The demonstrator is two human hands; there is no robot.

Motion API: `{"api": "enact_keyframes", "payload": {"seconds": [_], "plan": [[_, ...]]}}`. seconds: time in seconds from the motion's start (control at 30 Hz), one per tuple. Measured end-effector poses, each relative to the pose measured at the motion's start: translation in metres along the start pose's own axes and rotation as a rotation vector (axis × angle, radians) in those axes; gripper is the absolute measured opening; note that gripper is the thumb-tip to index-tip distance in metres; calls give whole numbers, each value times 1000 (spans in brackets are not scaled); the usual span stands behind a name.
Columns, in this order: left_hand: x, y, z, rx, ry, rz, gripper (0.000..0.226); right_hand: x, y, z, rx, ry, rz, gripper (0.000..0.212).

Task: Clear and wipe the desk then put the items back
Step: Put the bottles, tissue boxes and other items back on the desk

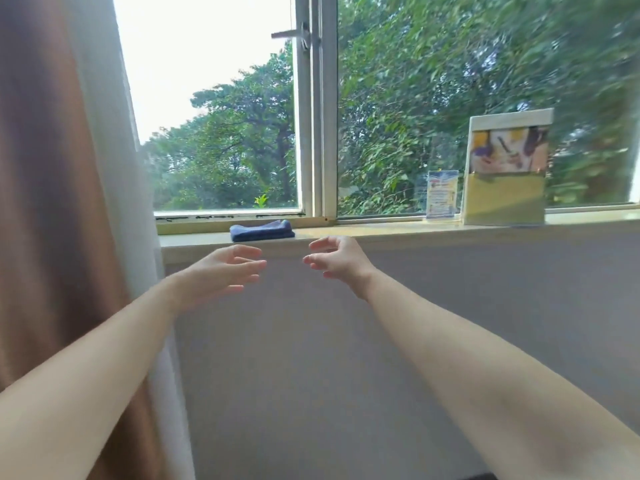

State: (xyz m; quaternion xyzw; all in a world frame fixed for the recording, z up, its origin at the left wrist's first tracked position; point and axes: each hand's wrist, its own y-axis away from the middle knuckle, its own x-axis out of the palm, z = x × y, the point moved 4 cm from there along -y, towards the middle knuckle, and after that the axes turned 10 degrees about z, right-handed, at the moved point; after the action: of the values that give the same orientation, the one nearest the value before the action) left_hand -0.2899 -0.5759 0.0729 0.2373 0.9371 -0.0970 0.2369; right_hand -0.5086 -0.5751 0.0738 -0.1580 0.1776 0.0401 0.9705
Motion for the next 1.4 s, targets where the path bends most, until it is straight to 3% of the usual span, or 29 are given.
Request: {"api": "enact_keyframes", "payload": {"seconds": [0.17, 0.27, 0.33, 0.6, 0.73, 0.8, 0.97, 1.13, 1.4], "plan": [[51, -53, -25, 93, 0, 165, 54, -70, 26, -21, 70, 51, -147, 19], [81, -78, -44, 153, 15, 244, 93, -109, 44, -33, 116, 65, -233, 18], [101, -96, -56, 182, 32, 289, 107, -134, 56, -40, 140, 69, -297, 17], [167, -156, -103, 281, 85, 426, 77, -221, 100, -58, 216, 75, -506, 15], [188, -188, -119, 313, 106, 423, 52, -253, 110, -63, 237, 76, -578, 15], [195, -202, -127, 331, 98, 422, 54, -268, 111, -64, 244, 77, -607, 15], [204, -242, -146, 353, 84, 415, 98, -308, 99, -71, 252, 75, -673, 16], [218, -300, -158, 334, 68, 365, 64, -353, 76, -91, 277, 92, -759, 16], [245, -388, -160, 296, 49, 347, 60, -416, 19, -130, 308, 129, -796, 48]]}}
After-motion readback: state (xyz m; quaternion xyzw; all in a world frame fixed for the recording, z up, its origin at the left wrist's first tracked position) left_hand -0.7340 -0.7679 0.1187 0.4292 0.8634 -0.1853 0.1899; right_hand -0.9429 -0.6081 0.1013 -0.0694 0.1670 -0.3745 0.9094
